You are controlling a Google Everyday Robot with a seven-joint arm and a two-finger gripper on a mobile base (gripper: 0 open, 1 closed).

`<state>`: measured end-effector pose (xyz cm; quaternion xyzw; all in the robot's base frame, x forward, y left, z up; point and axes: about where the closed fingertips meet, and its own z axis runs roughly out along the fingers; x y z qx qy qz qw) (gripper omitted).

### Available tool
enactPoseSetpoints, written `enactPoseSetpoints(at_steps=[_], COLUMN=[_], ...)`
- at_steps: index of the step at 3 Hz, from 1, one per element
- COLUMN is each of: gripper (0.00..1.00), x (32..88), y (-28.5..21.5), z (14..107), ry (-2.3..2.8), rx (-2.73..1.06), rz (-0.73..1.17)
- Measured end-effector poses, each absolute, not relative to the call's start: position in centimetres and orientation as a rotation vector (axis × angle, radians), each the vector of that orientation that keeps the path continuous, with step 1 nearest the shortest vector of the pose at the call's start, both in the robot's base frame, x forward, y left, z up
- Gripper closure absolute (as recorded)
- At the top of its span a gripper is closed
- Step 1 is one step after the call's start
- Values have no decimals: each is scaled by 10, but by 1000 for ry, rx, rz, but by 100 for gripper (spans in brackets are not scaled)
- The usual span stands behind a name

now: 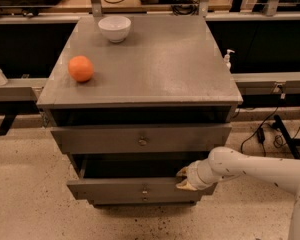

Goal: Open middle drawer

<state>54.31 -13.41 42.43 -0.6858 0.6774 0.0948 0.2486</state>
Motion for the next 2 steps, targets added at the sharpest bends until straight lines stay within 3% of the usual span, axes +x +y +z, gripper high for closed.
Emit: enactPoseSetpoints(at_steps=[2], gripper=[34], x=[543], y=[-134], z=[430], ry=[1846], rx=[-1868], rz=[259])
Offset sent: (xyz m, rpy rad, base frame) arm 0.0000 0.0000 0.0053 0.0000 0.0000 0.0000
